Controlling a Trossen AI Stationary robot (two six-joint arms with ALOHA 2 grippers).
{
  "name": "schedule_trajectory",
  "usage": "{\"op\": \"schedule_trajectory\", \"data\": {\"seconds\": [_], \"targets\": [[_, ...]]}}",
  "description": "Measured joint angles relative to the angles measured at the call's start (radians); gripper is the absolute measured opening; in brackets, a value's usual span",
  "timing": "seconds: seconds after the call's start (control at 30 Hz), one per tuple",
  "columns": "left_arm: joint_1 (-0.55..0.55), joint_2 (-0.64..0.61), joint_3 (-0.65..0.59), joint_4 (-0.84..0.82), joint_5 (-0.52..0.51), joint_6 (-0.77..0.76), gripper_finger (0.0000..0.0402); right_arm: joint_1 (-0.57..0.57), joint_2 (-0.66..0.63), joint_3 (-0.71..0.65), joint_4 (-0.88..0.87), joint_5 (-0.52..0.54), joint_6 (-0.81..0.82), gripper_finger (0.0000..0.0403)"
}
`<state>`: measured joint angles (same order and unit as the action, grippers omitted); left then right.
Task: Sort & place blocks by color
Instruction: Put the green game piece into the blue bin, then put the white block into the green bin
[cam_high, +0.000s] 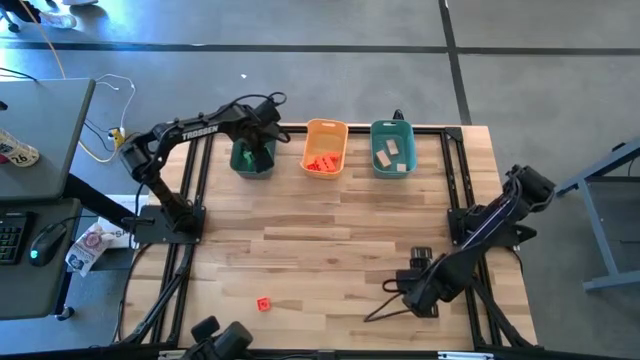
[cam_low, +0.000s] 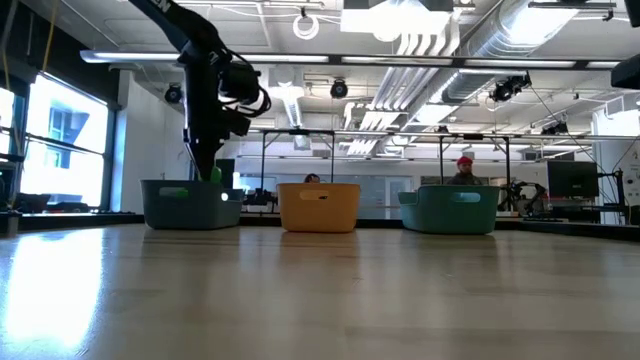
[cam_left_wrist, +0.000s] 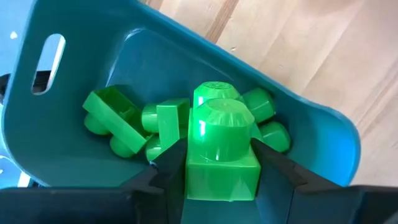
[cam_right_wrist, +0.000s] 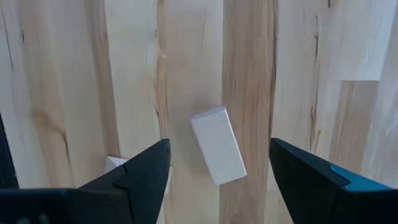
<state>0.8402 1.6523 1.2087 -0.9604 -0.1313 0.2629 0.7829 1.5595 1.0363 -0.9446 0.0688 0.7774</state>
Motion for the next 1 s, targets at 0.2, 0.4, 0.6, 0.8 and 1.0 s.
{"op": "schedule_trajectory", "data": {"seconds": [0.2, 0.4, 0.6, 0.8, 1.0], "targets": [[-0.003, 0.011, 0.000, 0.001, 0.007, 0.000, 0.0133, 0.017, 0.051, 0.000, 0.000, 0.002, -0.005, 0.0259], [-0.004, 0.011, 0.000, 0.001, -0.008, -0.016, 0.0147, 0.017, 0.130, 0.000, 0.002, -0.012, -0.036, 0.0259], [-0.004, 0.011, 0.000, 0.001, -0.012, -0.017, 0.0182, 0.017, 0.187, 0.000, 0.003, -0.014, -0.028, 0.0259], [-0.004, 0.011, 0.011, -0.008, -0.015, -0.002, 0.0222, 0.017, 0.223, 0.000, 0.003, -0.016, -0.026, 0.0259], [-0.004, 0.011, 0.059, -0.054, -0.013, -0.024, 0.0234, 0.017, 0.248, 0.004, 0.009, -0.025, -0.018, 0.0236]]}}
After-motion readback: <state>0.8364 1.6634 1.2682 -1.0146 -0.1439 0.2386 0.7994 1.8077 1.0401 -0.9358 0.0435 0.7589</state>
